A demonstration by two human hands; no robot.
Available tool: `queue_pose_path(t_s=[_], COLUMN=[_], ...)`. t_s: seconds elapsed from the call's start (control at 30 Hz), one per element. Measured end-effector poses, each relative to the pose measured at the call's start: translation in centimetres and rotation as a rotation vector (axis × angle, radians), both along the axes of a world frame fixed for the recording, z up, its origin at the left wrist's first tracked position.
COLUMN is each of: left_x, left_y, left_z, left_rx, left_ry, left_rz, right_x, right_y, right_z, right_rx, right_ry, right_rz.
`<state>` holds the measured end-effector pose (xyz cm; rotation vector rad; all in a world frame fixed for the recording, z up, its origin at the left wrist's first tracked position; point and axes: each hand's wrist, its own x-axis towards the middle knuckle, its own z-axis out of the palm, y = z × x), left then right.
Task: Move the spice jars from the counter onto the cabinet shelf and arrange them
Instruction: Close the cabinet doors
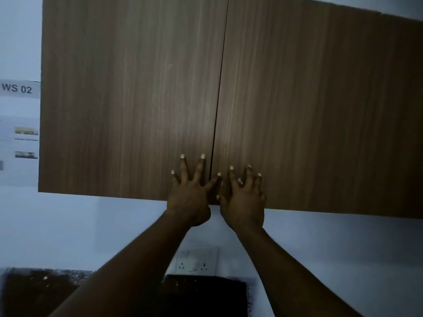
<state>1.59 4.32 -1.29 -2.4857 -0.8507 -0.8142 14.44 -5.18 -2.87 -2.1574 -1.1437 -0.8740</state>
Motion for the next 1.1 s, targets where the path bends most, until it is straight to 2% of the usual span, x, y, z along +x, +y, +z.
queue_pose_path(t_s=[0.27, 0.4, 0.6, 0.93, 1.03, 1.1], left_x=[1.2, 1.4, 0.3, -3.0, -4.6, -5.7], left_y=[0.8, -0.2, -1.7, -3.5, -3.9, -3.9], left_z=[-1.4, -2.0, -3.7, 0.3, 1.3, 2.3], left_rx=[0.062, -0.016, -0.132, -0.259, -0.255, -0.246], left_ry=[-0.059, -0.053, -0.018, 0.069, 0.053, 0.028], left_rz=[0.054, 0.083, 0.118, 0.126, 0.142, 0.139], right_x=[1.9, 2.4, 3.3, 2.2, 0.2, -2.1], right_y=[1.4, 0.5, -2.2, -6.0, -8.2, -9.8], right_z=[-2.1, -2.2, -1.2, 4.5, 6.9, 9.2], right_rx=[0.021, -0.005, -0.176, -0.337, -0.24, -0.014], right_ry=[-0.085, -0.083, -0.114, 0.098, 0.136, 0.258], right_rz=[0.021, 0.069, 0.09, 0.261, 0.376, 0.545])
